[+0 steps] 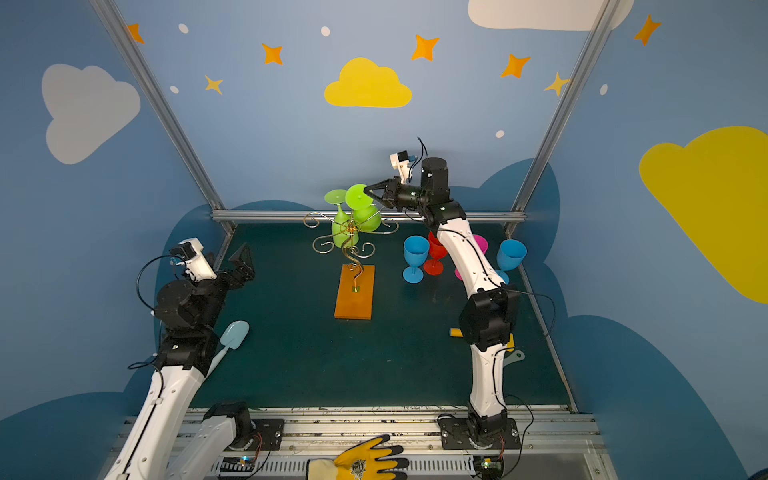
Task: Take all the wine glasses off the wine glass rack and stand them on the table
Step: 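Close the right gripper on the foot of the lime-green glass, then lift the lime-green glass off the rack with the right gripper while the left arm rises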
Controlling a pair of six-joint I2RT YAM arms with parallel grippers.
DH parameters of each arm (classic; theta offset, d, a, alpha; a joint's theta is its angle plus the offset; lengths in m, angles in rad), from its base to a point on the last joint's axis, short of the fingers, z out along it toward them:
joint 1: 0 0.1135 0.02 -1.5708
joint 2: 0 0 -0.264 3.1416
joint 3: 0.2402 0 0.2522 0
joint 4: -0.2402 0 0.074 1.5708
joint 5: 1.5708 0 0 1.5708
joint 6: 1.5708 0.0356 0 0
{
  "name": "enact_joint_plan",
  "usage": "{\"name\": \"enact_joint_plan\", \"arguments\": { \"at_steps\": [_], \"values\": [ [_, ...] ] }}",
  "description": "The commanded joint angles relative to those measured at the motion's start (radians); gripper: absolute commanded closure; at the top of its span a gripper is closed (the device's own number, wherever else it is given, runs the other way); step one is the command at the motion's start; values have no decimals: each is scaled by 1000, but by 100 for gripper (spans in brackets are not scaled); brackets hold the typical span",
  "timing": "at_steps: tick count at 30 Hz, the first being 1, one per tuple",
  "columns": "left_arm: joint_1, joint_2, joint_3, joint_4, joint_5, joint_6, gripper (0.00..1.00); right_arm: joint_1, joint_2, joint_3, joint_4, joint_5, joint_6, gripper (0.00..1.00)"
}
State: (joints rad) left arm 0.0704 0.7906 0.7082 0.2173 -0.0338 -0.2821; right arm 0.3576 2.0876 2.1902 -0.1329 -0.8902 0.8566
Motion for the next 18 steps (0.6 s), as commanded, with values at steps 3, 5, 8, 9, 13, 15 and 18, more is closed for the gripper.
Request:
{"name": "enact_joint_plan", "arguments": {
  "at_steps": [3,5,8,9,13,15,18],
  "values": [
    [4,-11,-12,9,-6,-1,1,-8,64,88,12,34,7,100],
    [5,-11,-12,10,-5,0,1,-13,84,113,17,37,16,100],
    [5,-13,-12,8,-5,0,1,-25,105,137,31,48,30,100],
    [6,-13,-12,8,-6,2,1,-31,110,143,34,54,33,100],
    [5,-12,-12,8,-6,3,1,-56,117,151,67,59,60,100],
    [6,-13,-12,8,-6,1,1,-69,113,149,77,62,68,100],
    [5,-13,-12,7,-6,2,1,-84,101,143,81,71,64,100]
  ]
}}
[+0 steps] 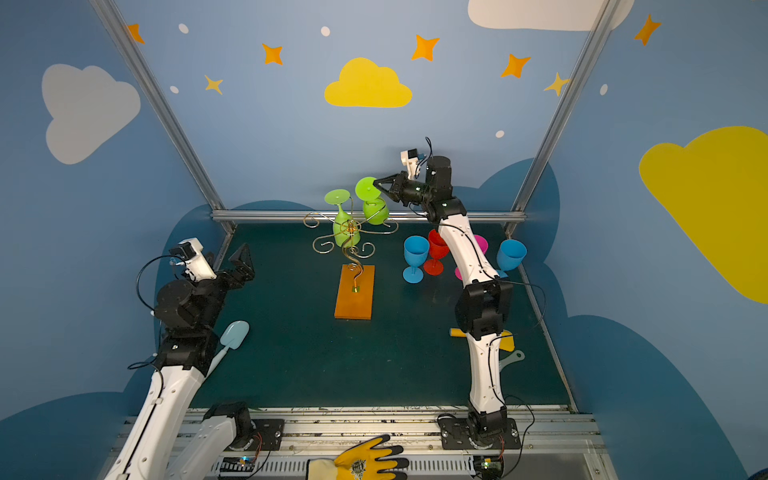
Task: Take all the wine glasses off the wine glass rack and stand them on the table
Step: 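Lift the lime-green glass off the rack with the right gripper while the left arm rises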
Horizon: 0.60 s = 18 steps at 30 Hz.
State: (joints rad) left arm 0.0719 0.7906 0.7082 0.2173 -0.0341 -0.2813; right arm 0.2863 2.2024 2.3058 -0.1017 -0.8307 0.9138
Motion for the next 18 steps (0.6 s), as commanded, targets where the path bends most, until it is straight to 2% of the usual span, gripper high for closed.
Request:
{"name": "enact_joint_plan", "arguments": {
  "at_steps": [1,11,18],
  "values": [
    [4,-14,-12,7,-6,2,1,-18,-18,24,52,12,6,100],
    [3,-16,-12,6,-5,0,1,-86,-137,-82,67,13,-20,100],
    [5,-19,2,-4,34,-14,1,-113,-353,-257,-3,48,-148,100]
  ]
}}
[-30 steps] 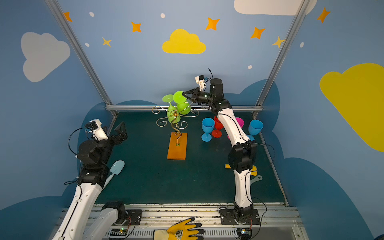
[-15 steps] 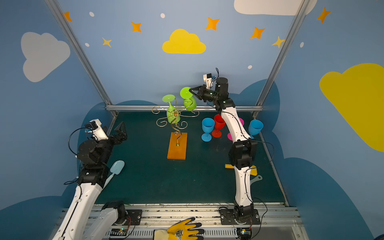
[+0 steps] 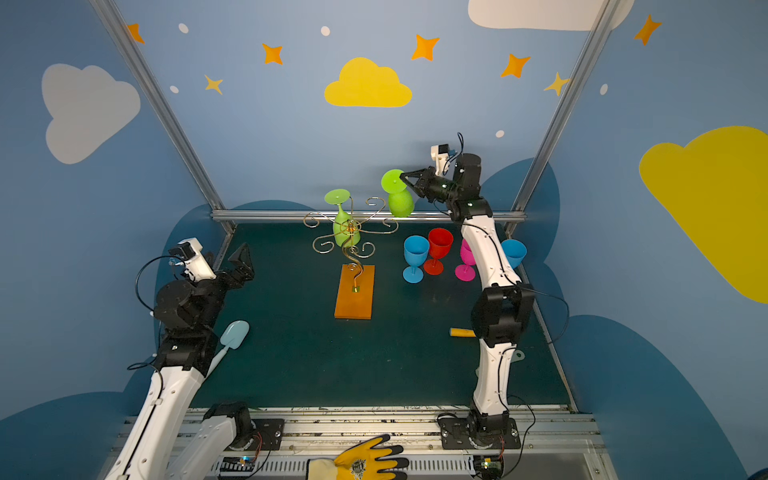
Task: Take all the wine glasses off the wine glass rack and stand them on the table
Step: 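Lift the lime-green glass off the rack with the right gripper while the left arm rises, then bring the glass toward the left gripper while the left gripper reaches for its foot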
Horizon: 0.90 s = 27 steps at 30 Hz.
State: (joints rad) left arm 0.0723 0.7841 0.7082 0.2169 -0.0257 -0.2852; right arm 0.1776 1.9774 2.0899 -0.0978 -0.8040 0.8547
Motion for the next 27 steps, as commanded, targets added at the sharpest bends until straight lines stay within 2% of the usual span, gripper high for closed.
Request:
{"name": "enact_joint_plan", "arguments": {
  "at_steps": [1,6,9,13,19,23,27],
  "values": [
    [4,-16,7,-8,36,-12,2,-4,-166,-75,-14,31,-109,100],
    [4,-29,49,-44,133,-35,2,0,-376,-261,-82,111,-230,100],
    [4,-27,81,-45,250,-85,3,9,-496,-358,-137,157,-301,100],
    [6,-3,138,-31,472,-204,7,19,-631,-467,-183,182,-357,100],
    [-8,89,271,46,810,-383,17,62,-742,-531,-284,198,-435,100],
    [-80,176,351,72,952,-468,21,112,-784,-564,-311,204,-477,100],
    [-221,247,422,4,1015,-430,23,167,-805,-584,-331,203,-536,100]
  ]
}}
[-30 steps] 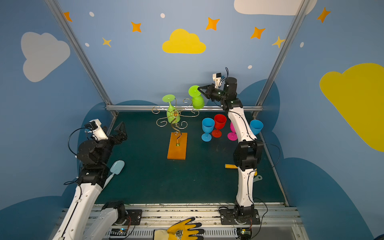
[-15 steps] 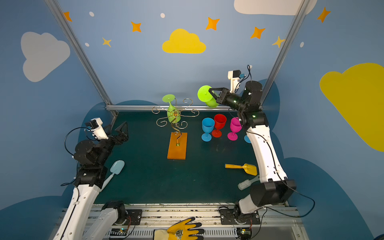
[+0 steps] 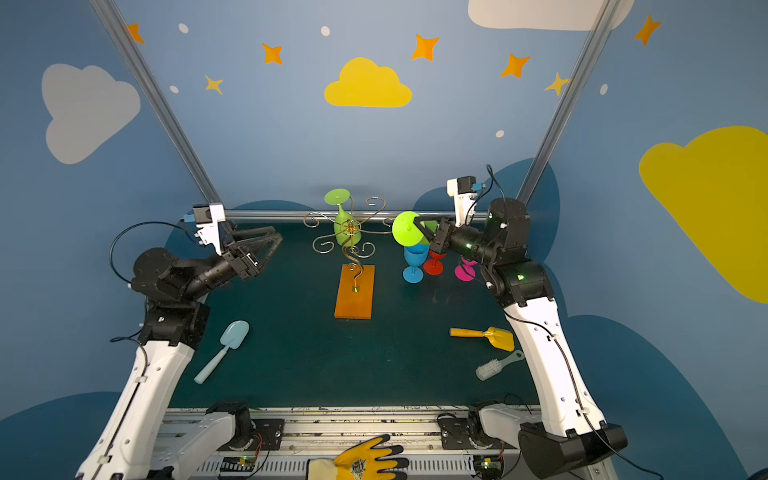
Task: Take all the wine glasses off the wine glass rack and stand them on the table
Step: 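Bring the glass toward the left gripper while the left gripper reaches for its foot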
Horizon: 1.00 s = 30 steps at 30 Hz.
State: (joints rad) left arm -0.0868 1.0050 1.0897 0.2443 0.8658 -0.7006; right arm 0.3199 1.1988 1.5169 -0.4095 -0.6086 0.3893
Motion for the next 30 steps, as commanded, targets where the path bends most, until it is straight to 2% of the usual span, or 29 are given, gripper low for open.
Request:
{"name": "enact_joint_plan", "arguments": {
  "at_steps": [1,4,12,23,30],
  "values": [
    [-99,41,60,-58,120,14,23,40,-30,-12,-25,9,-81,100],
    [-186,86,95,-108,112,55,24,72,-40,-11,-38,4,-107,100],
    [-319,208,152,-77,98,33,26,126,-67,-19,-34,-26,-125,100],
    [-400,340,216,18,66,5,31,191,-66,-40,-16,-34,-104,100],
    [-449,391,252,0,88,16,40,222,-55,-42,-8,-14,-99,100]
  ]
}}
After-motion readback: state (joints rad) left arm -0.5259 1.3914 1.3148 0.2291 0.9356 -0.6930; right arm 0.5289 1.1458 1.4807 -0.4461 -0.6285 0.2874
